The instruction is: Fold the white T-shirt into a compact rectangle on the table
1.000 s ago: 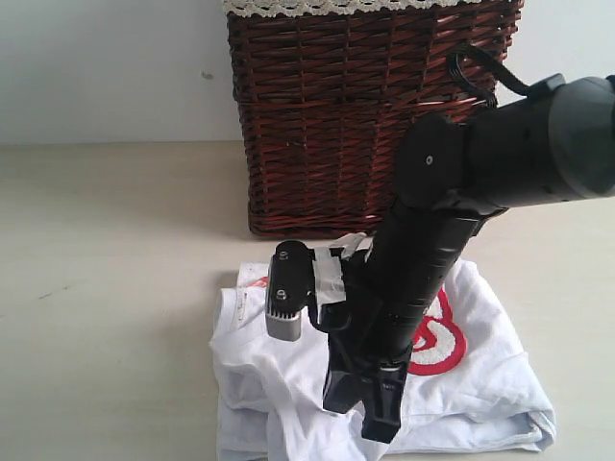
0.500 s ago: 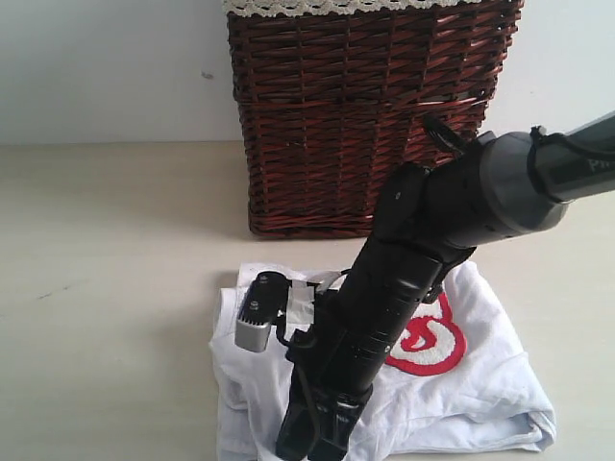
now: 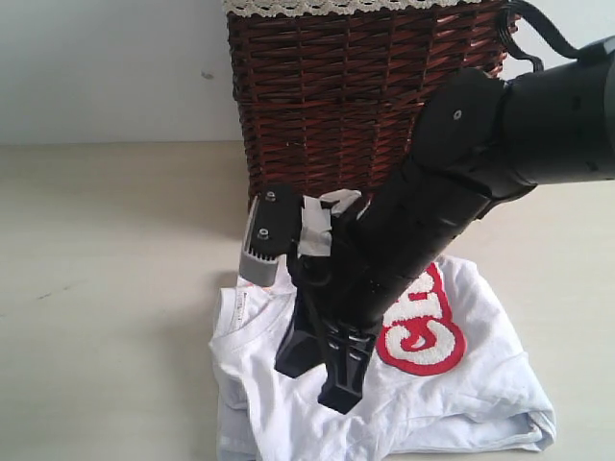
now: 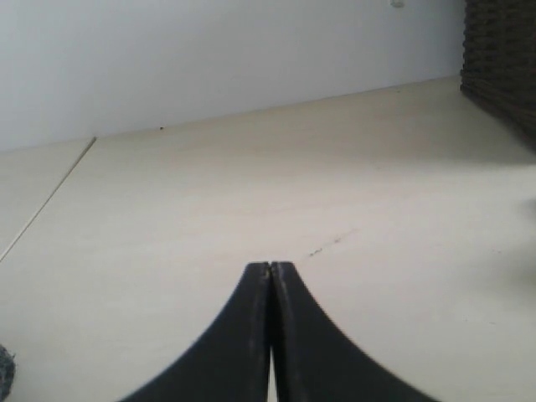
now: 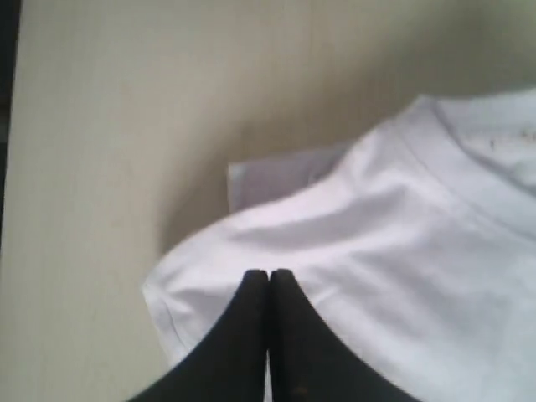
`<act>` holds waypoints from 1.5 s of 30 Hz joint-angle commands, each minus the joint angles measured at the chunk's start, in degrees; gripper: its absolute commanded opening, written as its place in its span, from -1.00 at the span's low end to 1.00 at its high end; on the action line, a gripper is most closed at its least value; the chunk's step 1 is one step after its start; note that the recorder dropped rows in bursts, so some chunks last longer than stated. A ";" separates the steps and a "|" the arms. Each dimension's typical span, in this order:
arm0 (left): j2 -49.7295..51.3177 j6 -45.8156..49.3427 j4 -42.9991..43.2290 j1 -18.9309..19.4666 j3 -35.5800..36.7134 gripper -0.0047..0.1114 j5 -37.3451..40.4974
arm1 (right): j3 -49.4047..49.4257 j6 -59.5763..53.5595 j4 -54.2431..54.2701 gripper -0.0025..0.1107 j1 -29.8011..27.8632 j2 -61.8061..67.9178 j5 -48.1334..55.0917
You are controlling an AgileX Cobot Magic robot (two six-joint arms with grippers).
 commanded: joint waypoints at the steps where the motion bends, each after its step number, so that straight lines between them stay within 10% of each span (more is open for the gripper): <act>1: -0.36 0.04 -0.17 0.00 0.19 -0.90 -0.48 | 2.02 7.59 -8.02 -0.96 0.07 3.88 -0.31; 9: -0.36 0.04 -0.17 0.00 0.19 -0.90 -0.48 | 3.10 14.37 -15.27 -0.96 0.07 9.57 -1.17; 16: -0.36 0.04 -0.17 0.00 0.19 -0.90 -0.48 | 3.10 13.82 -19.26 -0.96 -0.11 -9.88 -19.19; 26: -0.36 0.04 -0.17 0.00 0.19 -0.90 -0.48 | 3.25 35.33 -26.70 -0.92 -17.84 -32.68 -37.62; 30: -0.36 0.15 -0.17 0.00 0.19 -0.90 -0.48 | 11.96 61.24 -22.17 -0.79 -26.22 -49.35 -50.68; 38: -0.36 0.15 -0.17 0.00 0.19 -0.90 -0.48 | 47.70 44.31 -24.74 -0.67 -26.52 -89.07 -50.68; 45: -0.36 0.15 -0.17 0.00 0.19 -0.90 -0.48 | 56.84 44.31 -24.74 -0.57 -26.52 -100.51 -50.57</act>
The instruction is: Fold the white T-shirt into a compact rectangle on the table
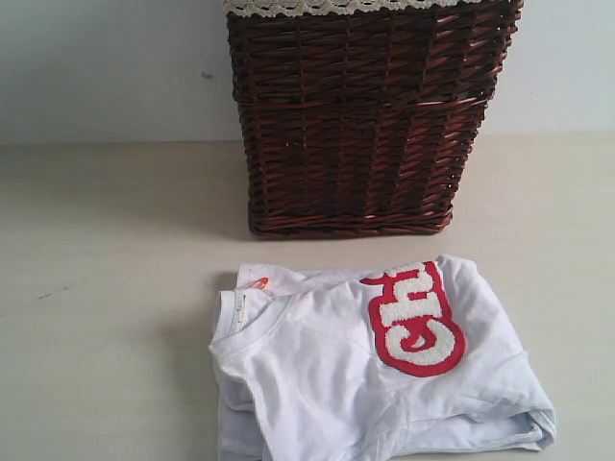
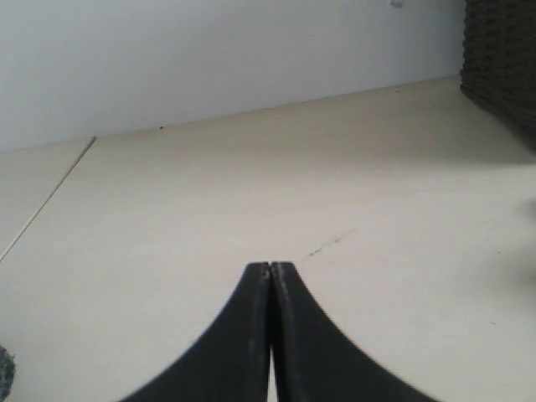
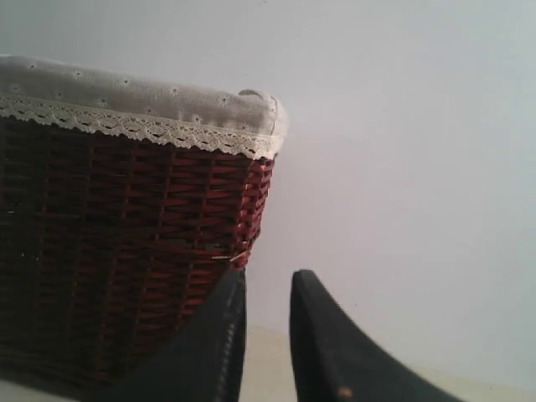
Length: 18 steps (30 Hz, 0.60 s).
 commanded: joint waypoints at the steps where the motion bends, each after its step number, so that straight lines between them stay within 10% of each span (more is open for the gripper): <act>1: -0.36 0.15 -0.17 0.00 0.19 -0.90 -0.48 | 1.87 -0.40 -0.38 -0.57 -0.35 -3.03 0.17; 18: -0.36 0.15 -0.17 0.00 0.19 -0.90 -0.48 | 5.66 -0.29 0.80 -0.57 -0.27 -3.03 8.21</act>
